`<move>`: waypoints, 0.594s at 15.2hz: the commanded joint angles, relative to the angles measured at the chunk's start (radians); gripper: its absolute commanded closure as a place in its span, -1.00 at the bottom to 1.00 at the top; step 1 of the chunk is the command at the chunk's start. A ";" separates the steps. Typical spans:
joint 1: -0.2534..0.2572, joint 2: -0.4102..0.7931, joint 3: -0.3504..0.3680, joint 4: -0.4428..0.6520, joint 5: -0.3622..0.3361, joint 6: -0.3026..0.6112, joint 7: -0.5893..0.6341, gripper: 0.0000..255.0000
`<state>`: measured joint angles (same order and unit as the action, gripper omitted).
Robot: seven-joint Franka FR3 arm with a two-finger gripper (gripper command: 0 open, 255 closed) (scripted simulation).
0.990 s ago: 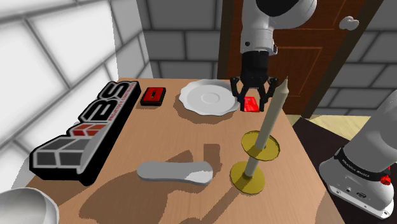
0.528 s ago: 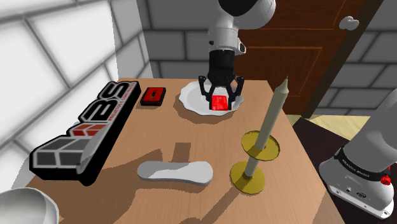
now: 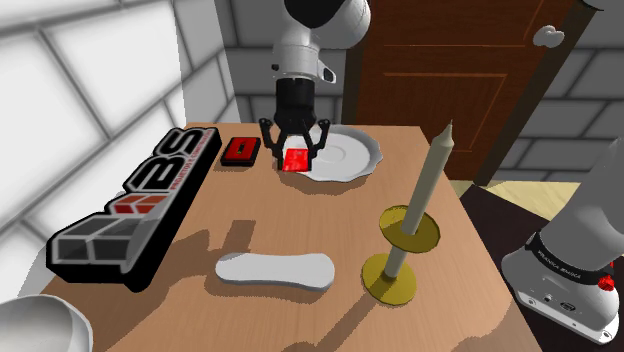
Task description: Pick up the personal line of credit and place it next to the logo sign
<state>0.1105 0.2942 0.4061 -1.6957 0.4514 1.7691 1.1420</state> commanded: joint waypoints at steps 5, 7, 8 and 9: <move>0.097 0.275 -0.002 0.392 -0.096 -0.082 0.126 1.00; 0.143 0.394 -0.008 0.582 -0.131 -0.139 0.170 1.00; 0.143 0.394 -0.010 0.569 -0.130 -0.128 0.164 1.00; 0.142 0.394 -0.010 0.557 -0.130 -0.116 0.159 1.00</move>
<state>0.2468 0.6716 0.3973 -1.1576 0.3264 1.6527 1.2977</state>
